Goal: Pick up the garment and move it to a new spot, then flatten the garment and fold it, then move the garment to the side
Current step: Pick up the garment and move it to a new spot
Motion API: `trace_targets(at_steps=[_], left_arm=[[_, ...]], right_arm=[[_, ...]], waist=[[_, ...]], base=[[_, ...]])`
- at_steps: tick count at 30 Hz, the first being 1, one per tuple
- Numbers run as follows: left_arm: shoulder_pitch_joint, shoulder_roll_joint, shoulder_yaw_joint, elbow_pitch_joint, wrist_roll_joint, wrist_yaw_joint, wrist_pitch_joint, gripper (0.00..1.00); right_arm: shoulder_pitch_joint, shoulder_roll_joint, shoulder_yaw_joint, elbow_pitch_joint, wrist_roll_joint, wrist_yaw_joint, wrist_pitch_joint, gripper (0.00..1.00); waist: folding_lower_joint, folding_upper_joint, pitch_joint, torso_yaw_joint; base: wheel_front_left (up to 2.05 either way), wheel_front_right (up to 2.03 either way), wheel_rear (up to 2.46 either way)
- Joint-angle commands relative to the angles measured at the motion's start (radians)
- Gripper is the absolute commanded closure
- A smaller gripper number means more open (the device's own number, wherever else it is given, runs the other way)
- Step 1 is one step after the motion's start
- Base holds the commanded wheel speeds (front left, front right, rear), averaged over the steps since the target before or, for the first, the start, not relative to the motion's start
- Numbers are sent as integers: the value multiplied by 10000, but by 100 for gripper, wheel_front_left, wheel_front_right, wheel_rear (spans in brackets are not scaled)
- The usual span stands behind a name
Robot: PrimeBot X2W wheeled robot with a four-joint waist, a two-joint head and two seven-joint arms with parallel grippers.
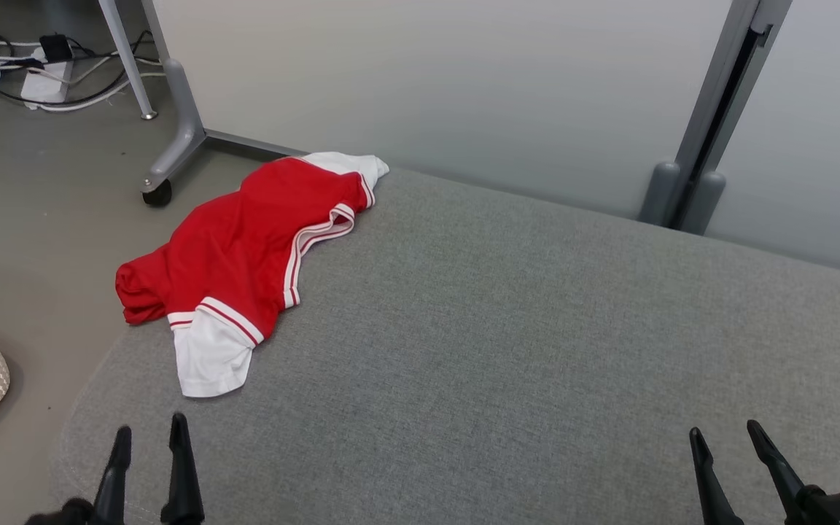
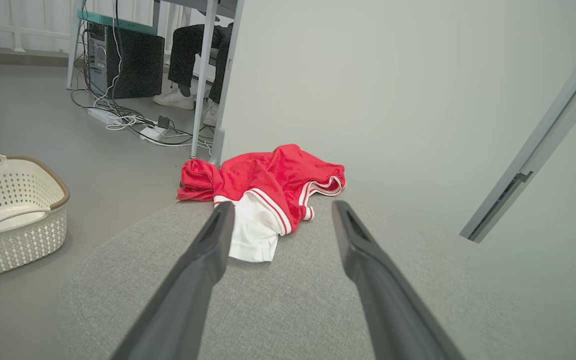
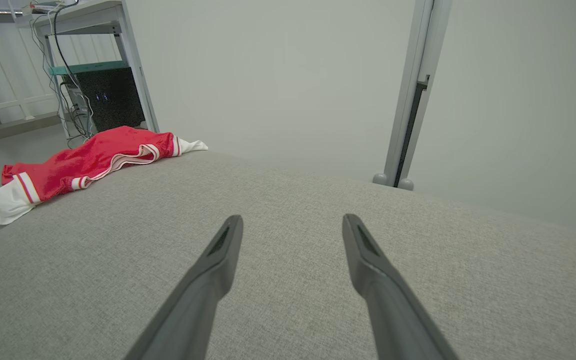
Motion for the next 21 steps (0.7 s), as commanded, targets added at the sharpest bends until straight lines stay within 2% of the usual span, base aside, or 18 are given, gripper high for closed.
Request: trace_targets(at_steps=[1, 5, 8, 14, 18, 21], left_arm=[[-640, 44, 116, 67, -120, -66, 0, 0], [-2388, 98, -72, 1173, -314, -358, 67, 0], [-4228, 329, -232, 2440, -369, -499, 593, 0], [-7348, 816, -68, 5588, -471, -141, 1620, 0], [-8512, 1105, 280, 7705, -704, 263, 1936, 0], [-8961, 1286, 477, 8929, -859, 379, 2033, 0]], right_arm=[[-121, -51, -26, -96, -103, -3, -53, 0], [-610, -145, -12, -313, -536, -3, -51, 0], [-1033, -417, 101, -460, -699, -3, -53, 0], [-1608, -813, 229, -632, -738, -3, -53, 0], [-1796, -885, 369, -738, -665, -3, -53, 0], [-1871, -837, 468, -794, -633, -3, -53, 0]], waist=[[0, 0, 492, -140], [0, 0, 1752, -410], [0, 0, 2714, -688], [0, 0, 3931, -1342], [0, 0, 4202, -1830], [0, 0, 4290, -2112]], base=[[0, 0, 0], [0, 0, 0], [0, 0, 0], [0, 0, 0], [0, 0, 0], [0, 0, 0]])
